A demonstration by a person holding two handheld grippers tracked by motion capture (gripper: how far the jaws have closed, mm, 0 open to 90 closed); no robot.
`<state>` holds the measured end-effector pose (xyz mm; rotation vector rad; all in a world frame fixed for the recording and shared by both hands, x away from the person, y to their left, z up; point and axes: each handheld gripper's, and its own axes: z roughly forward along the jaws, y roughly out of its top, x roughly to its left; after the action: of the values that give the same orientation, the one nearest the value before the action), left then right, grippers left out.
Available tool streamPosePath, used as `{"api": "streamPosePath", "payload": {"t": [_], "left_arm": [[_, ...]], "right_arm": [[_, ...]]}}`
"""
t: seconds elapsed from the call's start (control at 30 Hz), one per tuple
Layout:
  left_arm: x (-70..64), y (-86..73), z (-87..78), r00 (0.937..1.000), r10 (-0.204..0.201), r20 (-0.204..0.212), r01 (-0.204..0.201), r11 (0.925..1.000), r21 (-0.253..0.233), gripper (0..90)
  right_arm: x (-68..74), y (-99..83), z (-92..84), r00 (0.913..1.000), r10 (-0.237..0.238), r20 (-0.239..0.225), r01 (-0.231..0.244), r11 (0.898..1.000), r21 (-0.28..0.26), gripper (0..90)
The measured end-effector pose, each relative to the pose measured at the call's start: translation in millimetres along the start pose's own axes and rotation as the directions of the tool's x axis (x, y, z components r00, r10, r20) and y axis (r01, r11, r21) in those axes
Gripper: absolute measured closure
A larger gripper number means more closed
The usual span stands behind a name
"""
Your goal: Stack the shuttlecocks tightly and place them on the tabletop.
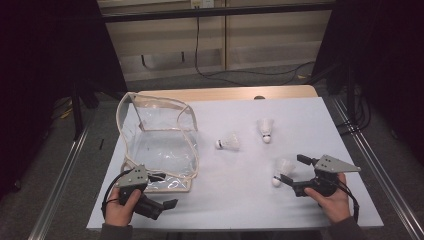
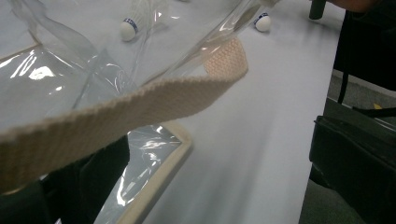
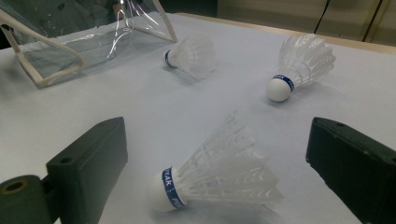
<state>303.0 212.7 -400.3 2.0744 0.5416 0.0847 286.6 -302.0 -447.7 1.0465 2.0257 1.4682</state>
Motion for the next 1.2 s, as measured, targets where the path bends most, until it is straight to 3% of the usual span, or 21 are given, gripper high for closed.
{"api": "streamPosePath", "payload": {"t": [1.2], "left_arm": [[2.6, -2.6, -2.3, 0.9999, 0.009, -0.004, -0.009, 1.0, -0.001, 4.2]], "right_arm": [[-2.6, 0.8, 9.2, 0.999, 0.01, -0.043, -0.008, 0.999, 0.054, 14.7]]}}
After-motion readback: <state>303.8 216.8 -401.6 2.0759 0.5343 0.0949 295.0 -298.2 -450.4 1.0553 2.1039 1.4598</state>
